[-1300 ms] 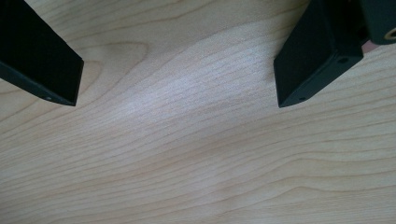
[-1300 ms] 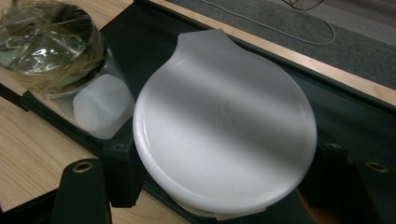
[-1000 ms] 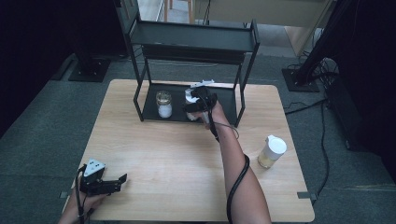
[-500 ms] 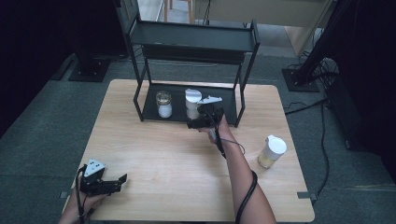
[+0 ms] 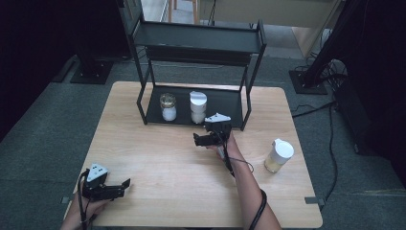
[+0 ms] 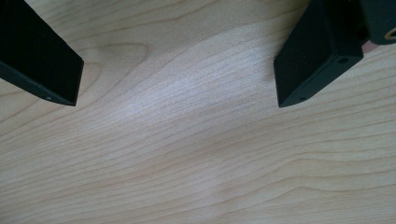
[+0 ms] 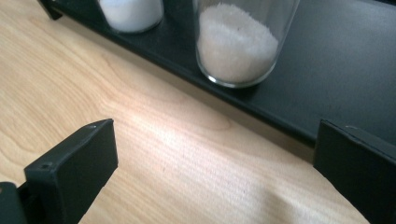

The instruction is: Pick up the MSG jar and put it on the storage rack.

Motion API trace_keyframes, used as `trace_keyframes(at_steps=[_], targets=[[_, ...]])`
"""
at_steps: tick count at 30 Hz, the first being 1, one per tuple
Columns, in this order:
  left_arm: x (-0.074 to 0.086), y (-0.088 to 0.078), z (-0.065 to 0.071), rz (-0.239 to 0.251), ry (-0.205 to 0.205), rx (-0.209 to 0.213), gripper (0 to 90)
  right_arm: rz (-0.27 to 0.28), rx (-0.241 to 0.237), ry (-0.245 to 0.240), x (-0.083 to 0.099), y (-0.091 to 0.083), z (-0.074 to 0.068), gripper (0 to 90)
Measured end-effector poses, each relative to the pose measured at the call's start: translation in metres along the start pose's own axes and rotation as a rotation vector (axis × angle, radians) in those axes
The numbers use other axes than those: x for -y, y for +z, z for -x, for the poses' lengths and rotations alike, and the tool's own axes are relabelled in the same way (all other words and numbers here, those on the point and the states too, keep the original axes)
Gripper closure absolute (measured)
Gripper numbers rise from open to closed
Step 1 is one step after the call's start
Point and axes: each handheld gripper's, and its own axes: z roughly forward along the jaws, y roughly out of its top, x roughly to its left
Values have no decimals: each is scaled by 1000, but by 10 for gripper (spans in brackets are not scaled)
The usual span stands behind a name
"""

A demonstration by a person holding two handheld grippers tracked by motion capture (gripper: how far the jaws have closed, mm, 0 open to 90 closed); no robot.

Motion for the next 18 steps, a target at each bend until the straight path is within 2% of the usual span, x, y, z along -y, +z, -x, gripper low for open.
trace_keyframes(at_steps=[8,18], targets=[[0,0,0,-3,3,-2,16,19,-4,-38,17,-5,-6,19],[0,0,1,-4,10,-1,17,14,-6,-23,35,-8,-7,21]])
